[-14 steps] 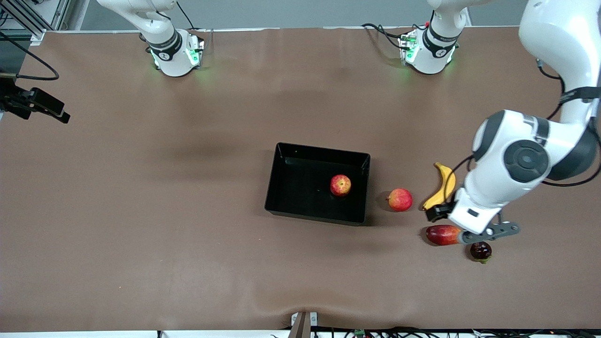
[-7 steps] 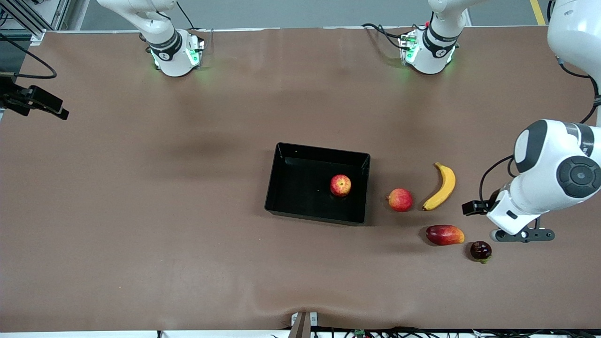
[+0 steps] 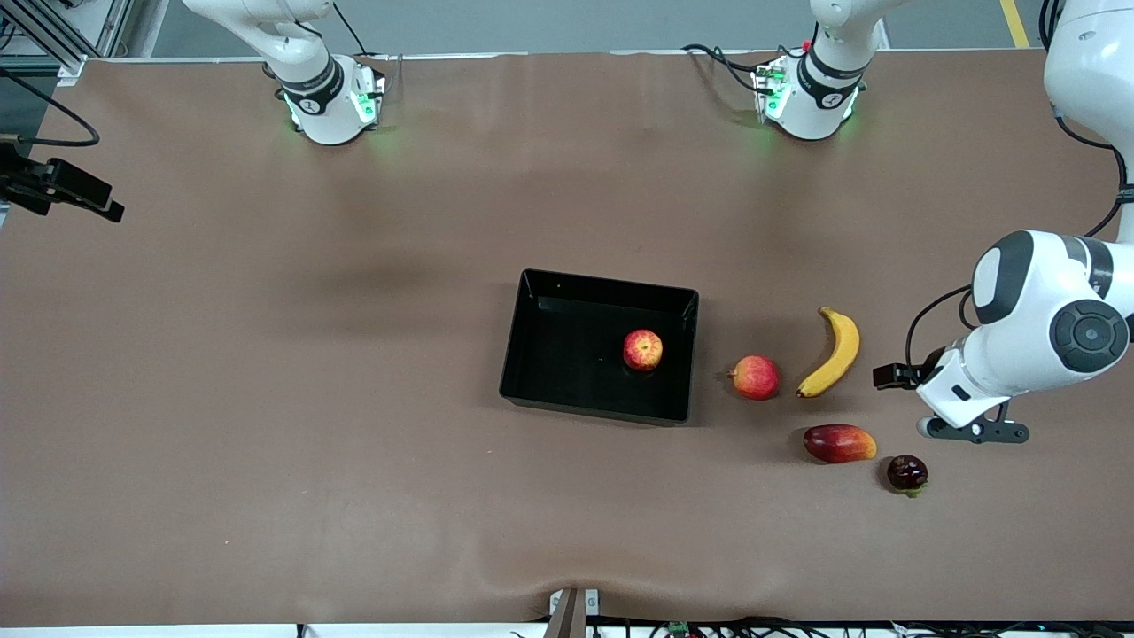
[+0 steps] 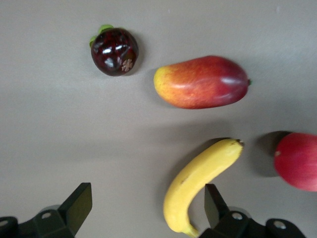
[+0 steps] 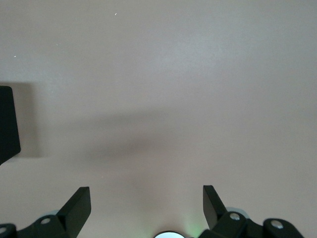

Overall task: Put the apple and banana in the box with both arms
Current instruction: 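Move the left gripper back to the yellow banana, then lower the left gripper and grasp the banana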

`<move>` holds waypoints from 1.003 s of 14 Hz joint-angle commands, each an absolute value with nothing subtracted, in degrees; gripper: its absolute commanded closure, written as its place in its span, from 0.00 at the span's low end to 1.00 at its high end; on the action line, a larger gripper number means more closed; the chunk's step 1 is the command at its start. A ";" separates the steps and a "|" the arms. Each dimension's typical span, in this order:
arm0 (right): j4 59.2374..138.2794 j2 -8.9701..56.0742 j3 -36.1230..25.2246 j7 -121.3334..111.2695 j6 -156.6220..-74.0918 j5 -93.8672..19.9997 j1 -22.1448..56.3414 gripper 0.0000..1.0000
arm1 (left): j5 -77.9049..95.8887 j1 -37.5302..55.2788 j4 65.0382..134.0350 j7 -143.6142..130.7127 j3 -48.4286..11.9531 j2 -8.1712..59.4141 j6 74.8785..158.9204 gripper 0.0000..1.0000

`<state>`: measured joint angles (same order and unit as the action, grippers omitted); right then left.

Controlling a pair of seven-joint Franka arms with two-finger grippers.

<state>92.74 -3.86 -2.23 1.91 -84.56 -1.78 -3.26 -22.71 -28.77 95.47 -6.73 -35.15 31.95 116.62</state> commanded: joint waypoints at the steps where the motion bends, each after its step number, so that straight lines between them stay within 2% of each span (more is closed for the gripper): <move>1: 91.85 -3.34 -2.20 1.32 -82.36 -1.93 -2.73 0.00 | -21.88 -32.08 103.87 -1.86 -36.12 27.95 122.24 0.00; 4: 91.14 -3.16 -1.93 1.67 -79.02 -1.93 -1.94 0.00 | -21.88 -32.25 109.23 -0.44 -36.65 26.29 124.35 0.00; 6: 91.05 -2.20 -1.93 1.67 -79.62 -1.32 -1.41 0.00 | -21.88 -33.48 113.71 3.14 -37.61 24.70 128.21 0.00; 14: 90.97 -2.20 -1.85 1.93 -80.16 -2.11 -0.97 0.00 | -22.59 -34.89 121.02 10.46 -37.18 28.29 140.35 0.00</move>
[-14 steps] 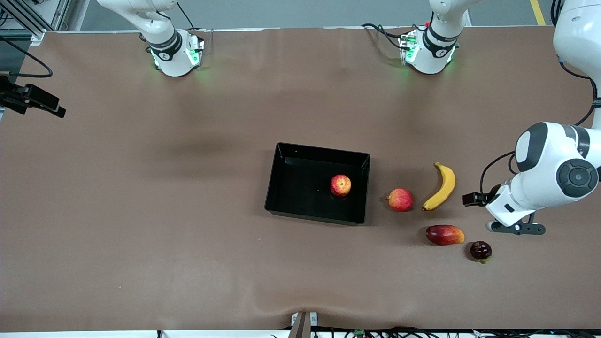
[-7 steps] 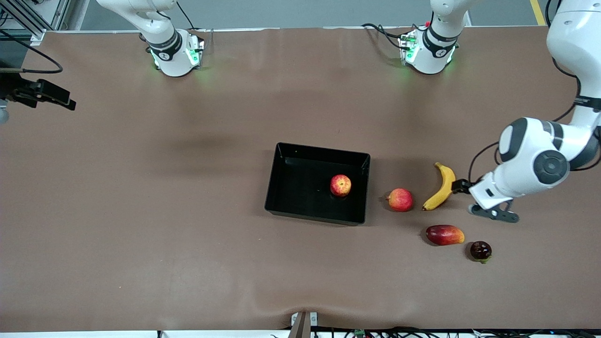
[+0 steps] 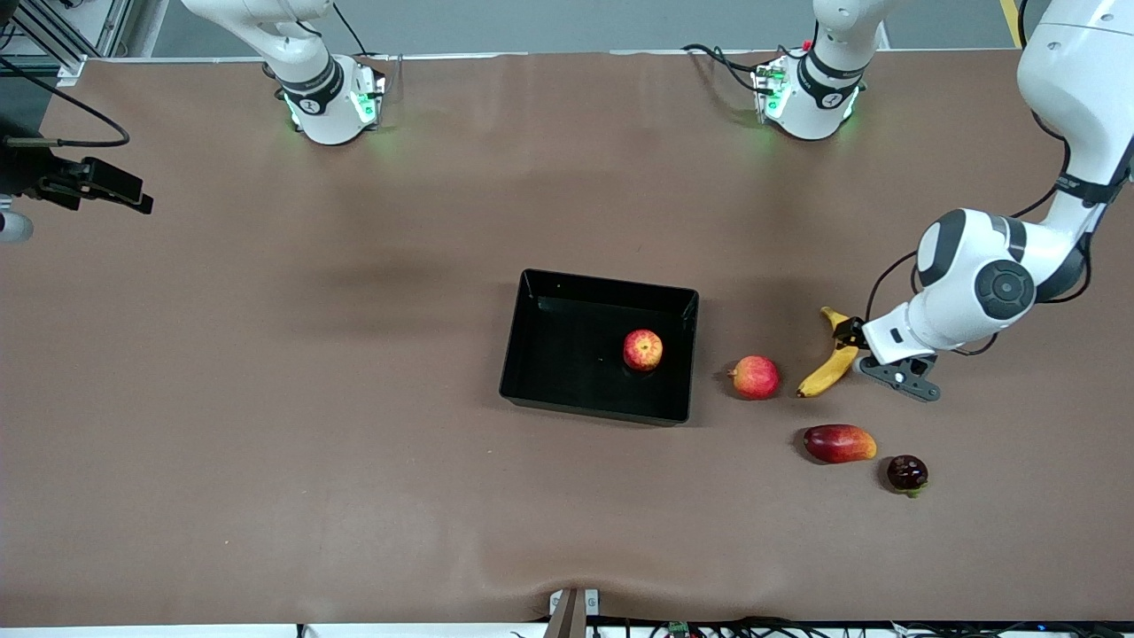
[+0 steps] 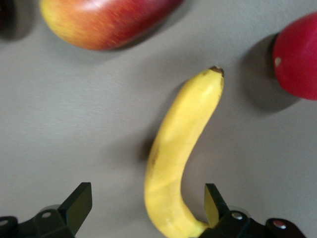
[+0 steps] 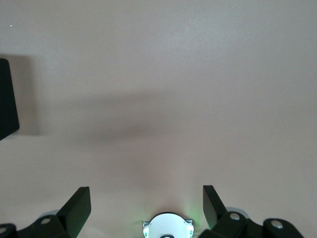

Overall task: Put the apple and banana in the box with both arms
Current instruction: 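Lower the left gripper and grasp the banana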

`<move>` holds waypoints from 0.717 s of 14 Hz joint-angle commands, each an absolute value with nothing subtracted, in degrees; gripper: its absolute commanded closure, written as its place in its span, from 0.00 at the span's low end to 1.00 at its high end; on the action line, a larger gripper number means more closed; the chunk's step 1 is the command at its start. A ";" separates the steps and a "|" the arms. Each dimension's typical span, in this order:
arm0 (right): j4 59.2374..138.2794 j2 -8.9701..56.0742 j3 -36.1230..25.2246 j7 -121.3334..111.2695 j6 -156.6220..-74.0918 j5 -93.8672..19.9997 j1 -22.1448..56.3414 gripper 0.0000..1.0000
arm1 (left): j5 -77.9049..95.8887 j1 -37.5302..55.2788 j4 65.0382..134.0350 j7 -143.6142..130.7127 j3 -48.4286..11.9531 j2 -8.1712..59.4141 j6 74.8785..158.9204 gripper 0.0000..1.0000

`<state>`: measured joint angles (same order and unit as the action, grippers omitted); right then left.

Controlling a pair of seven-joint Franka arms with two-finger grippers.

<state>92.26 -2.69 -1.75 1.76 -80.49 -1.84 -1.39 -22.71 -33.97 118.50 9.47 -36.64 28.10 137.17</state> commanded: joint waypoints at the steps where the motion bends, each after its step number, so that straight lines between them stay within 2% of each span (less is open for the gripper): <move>1: 90.97 -2.20 -1.85 1.93 -80.77 -2.89 -1.05 0.00 | -22.67 -34.89 121.63 10.55 -37.09 29.26 142.10 0.07; 3: 90.97 -2.20 -1.93 2.11 -81.30 -3.52 -1.06 0.00 | -25.30 -35.85 121.82 10.46 -36.65 31.72 144.57 0.15; 4: 90.88 -2.20 -1.85 2.11 -81.30 -3.08 -0.97 0.00 | -26.70 -36.47 121.73 10.20 -36.65 32.60 144.67 0.25; 6: 90.36 -2.20 -1.85 2.02 -81.30 -2.73 -0.88 0.00 | -27.25 -36.56 121.73 9.84 -36.65 32.78 144.67 0.46; 9: 90.35 -1.67 -1.93 2.11 -83.05 -2.55 -1.05 0.00 | -27.33 -36.39 121.47 10.28 -36.91 31.38 143.97 0.93; 10: 90.26 -1.67 -1.93 2.11 -83.49 -2.55 -1.05 0.00 | -27.60 -36.39 121.46 10.89 -37.18 30.42 143.88 1.00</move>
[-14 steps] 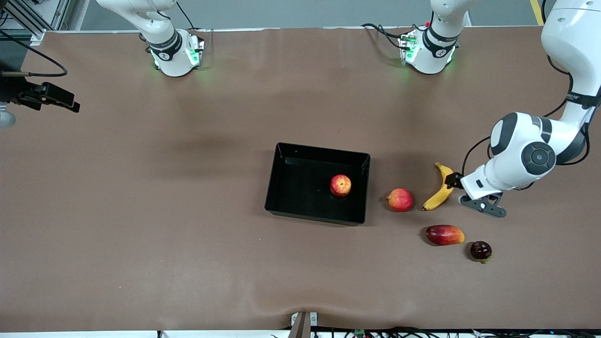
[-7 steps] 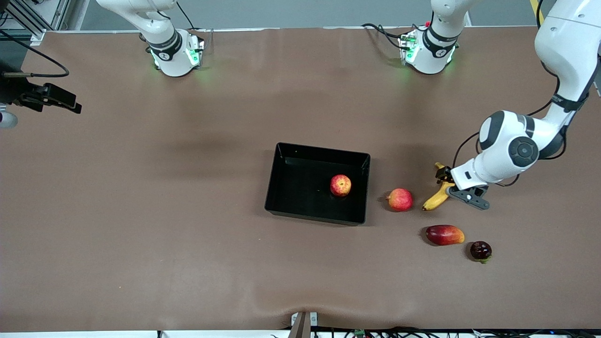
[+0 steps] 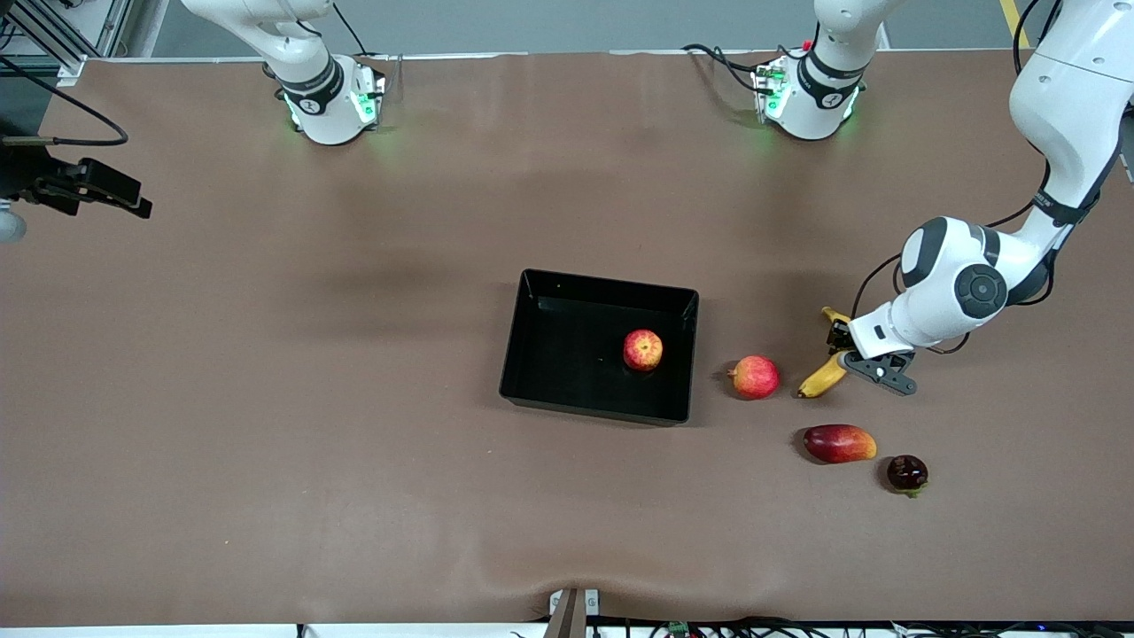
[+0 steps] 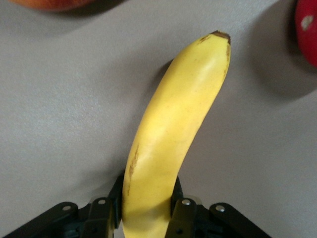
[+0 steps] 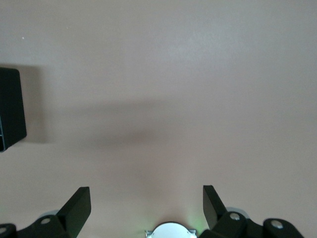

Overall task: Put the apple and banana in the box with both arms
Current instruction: 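Lower the left gripper and grasp the banana, then lift the banana and carry it over the tray with the left gripper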

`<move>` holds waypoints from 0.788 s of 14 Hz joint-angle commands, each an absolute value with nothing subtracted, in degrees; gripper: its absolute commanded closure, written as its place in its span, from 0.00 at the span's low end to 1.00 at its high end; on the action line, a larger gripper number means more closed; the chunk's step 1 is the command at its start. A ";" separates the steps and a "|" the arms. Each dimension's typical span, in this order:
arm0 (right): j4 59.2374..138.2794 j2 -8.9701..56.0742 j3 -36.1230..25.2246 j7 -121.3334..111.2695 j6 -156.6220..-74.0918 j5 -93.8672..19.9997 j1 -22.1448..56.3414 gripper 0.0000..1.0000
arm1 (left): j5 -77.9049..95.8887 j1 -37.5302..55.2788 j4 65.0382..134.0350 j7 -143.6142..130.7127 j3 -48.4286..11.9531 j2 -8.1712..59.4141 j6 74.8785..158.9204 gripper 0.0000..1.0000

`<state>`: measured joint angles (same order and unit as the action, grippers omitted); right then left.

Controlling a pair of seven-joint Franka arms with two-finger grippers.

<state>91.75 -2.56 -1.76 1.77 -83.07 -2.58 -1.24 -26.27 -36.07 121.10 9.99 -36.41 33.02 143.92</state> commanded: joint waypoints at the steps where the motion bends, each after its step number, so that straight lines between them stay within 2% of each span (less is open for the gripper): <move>1: 90.35 -1.67 -1.93 2.11 -83.67 -2.55 -1.23 0.00 | -27.68 -36.30 121.46 12.29 -37.44 29.28 143.79 1.00; 3: 90.35 -1.58 -1.93 2.11 -84.02 -2.29 -1.14 0.00 | -27.69 -36.47 121.03 15.63 -38.58 26.82 141.70 1.00; 5: 90.35 -1.32 -1.93 2.11 -84.89 -1.85 -0.97 0.00 | -27.16 -36.56 119.10 15.91 -40.86 23.48 135.91 1.00; 9: 90.35 -0.79 -1.93 2.11 -86.48 -0.19 -1.05 0.00 | -22.00 -36.48 107.96 14.68 -48.06 21.97 119.30 1.00; 11: 90.35 -0.44 -1.93 2.11 -87.18 0.26 -1.41 0.00 | -18.55 -35.95 104.16 10.31 -50.61 22.41 115.41 1.00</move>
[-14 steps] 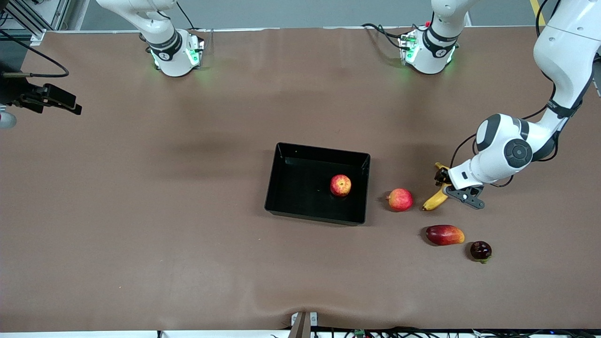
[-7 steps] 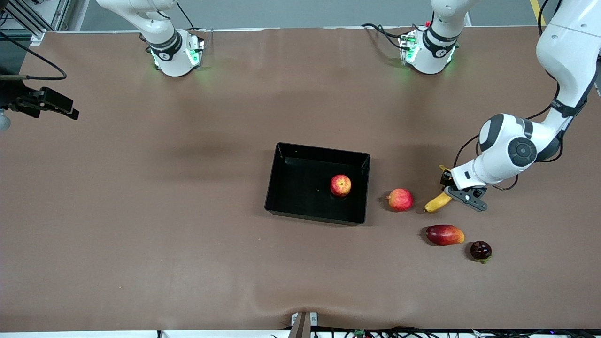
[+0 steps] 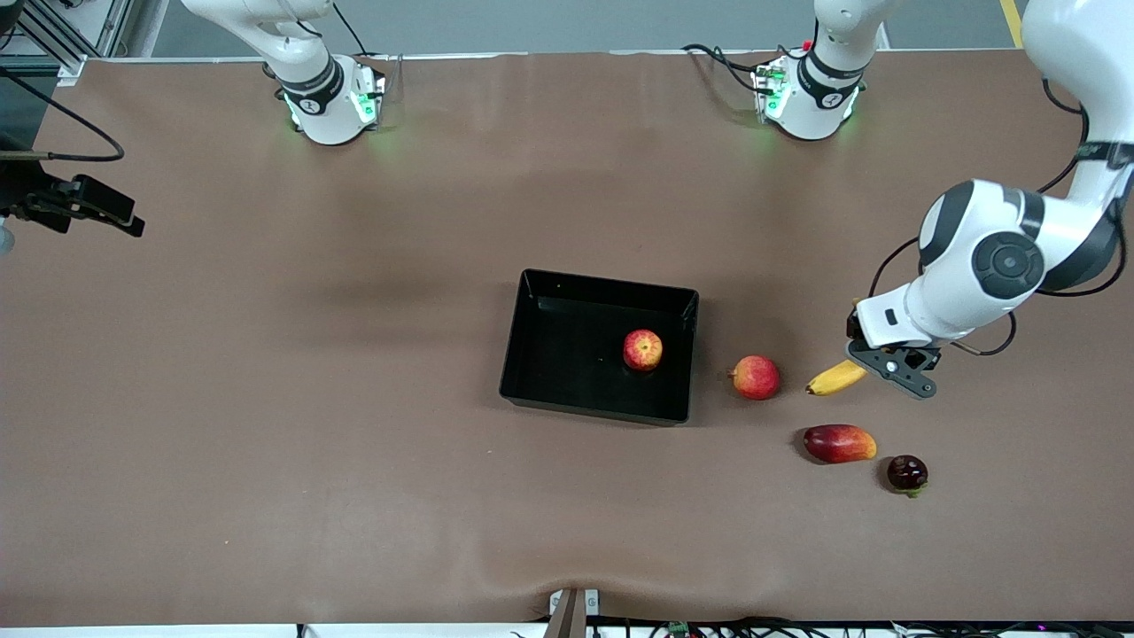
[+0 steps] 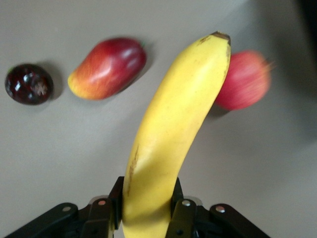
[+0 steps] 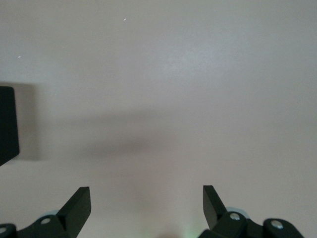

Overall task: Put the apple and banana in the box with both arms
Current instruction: 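Lift the banana and carry it over the tray with the left gripper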

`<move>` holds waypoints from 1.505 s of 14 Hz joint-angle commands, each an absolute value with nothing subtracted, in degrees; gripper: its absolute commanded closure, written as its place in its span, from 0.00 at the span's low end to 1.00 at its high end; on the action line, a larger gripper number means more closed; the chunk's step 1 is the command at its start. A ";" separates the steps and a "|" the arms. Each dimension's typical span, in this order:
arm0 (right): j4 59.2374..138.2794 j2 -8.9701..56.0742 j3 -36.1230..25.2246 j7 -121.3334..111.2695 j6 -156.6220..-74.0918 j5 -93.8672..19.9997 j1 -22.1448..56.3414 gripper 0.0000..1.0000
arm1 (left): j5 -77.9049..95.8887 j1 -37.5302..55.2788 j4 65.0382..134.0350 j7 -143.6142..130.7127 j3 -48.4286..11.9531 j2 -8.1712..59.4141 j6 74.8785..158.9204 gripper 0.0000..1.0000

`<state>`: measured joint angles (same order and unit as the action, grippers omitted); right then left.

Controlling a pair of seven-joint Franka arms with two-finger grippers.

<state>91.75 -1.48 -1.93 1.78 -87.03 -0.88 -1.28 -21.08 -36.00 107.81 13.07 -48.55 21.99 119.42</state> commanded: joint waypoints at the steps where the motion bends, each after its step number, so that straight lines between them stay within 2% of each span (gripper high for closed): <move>1: 90.26 -0.35 -1.93 2.11 -87.36 0.26 -1.41 0.00 | -18.55 -35.25 103.11 6.89 -51.76 22.59 114.88 1.00; 4: 90.26 -0.35 -1.85 2.11 -87.19 0.26 -0.79 0.00 | -18.19 -28.50 99.68 -7.33 -52.12 23.90 114.09 1.00; 11: 90.09 0.17 -1.93 2.28 -89.56 -0.53 -0.62 0.00 | -19.07 -9.96 92.12 -37.06 -50.11 31.81 113.91 1.00; 16: 90.09 1.49 -1.93 2.29 -92.10 -0.97 -1.23 0.00 | -18.72 9.99 84.21 -49.64 -36.58 37.95 113.99 1.00; 21: 90.17 1.76 -2.11 2.20 -92.72 -0.88 -1.58 0.00 | -18.72 19.85 82.09 -50.10 -29.63 43.41 116.45 1.00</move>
<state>91.14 1.46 -2.36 1.84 -93.06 -0.84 -1.17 -18.70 17.02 84.65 -49.73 -32.00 41.37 116.14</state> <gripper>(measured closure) 0.000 0.608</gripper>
